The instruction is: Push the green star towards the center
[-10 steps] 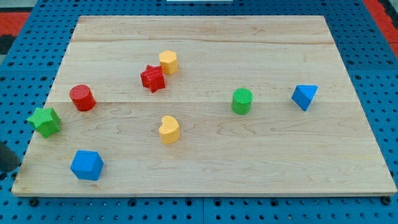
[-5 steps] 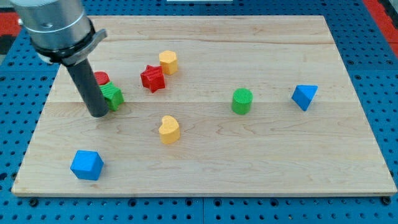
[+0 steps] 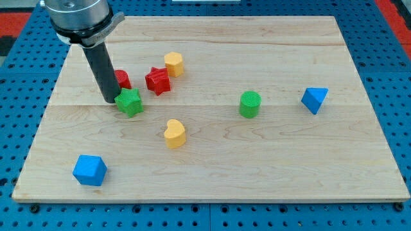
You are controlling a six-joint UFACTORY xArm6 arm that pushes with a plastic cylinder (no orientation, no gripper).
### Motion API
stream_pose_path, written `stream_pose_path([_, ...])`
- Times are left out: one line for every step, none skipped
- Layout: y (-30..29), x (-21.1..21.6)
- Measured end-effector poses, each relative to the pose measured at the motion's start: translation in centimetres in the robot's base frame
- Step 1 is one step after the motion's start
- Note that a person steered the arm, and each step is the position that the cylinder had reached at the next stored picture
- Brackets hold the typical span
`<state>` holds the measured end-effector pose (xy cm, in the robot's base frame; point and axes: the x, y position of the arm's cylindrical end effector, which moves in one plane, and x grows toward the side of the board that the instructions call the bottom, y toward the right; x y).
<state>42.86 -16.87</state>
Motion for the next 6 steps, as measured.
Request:
stream_pose_path([0.0,0.5])
stream_pose_path([0.0,1.0])
stream_pose_path([0.0,1.4])
stream_pose_path([0.1,1.7])
stream_pose_path([4.7,1.7])
stream_pose_path([9.6,1.7])
